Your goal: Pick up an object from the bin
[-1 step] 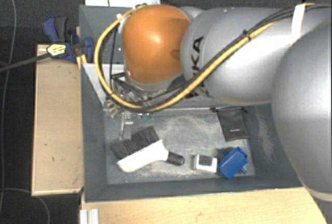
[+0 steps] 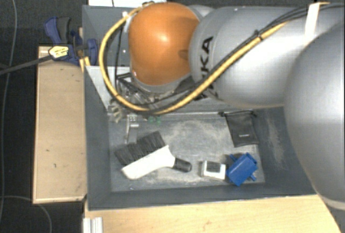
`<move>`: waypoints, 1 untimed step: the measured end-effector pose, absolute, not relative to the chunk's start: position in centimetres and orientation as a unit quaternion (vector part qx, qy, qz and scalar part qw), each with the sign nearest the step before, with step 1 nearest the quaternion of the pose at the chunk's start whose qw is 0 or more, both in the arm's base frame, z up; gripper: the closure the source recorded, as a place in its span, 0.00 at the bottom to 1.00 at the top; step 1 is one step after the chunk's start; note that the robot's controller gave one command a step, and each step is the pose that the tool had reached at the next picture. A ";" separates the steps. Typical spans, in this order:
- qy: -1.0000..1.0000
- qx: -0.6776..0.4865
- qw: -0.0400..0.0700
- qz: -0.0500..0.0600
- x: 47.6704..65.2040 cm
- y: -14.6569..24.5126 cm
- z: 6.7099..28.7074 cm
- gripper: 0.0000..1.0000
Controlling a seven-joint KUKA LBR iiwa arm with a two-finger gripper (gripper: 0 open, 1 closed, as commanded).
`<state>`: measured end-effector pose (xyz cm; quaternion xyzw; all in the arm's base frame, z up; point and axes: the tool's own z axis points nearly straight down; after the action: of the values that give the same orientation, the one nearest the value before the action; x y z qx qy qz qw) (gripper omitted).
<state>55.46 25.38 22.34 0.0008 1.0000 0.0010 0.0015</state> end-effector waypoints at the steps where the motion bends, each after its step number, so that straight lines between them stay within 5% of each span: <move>1: 1.000 -0.019 0.003 0.002 53.8 23.7 17.6 0.00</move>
Offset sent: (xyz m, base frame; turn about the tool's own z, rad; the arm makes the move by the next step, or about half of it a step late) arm -0.0297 -0.0447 -0.0968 0.0234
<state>53.76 23.69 17.58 -0.0192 0.9998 0.0018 0.0027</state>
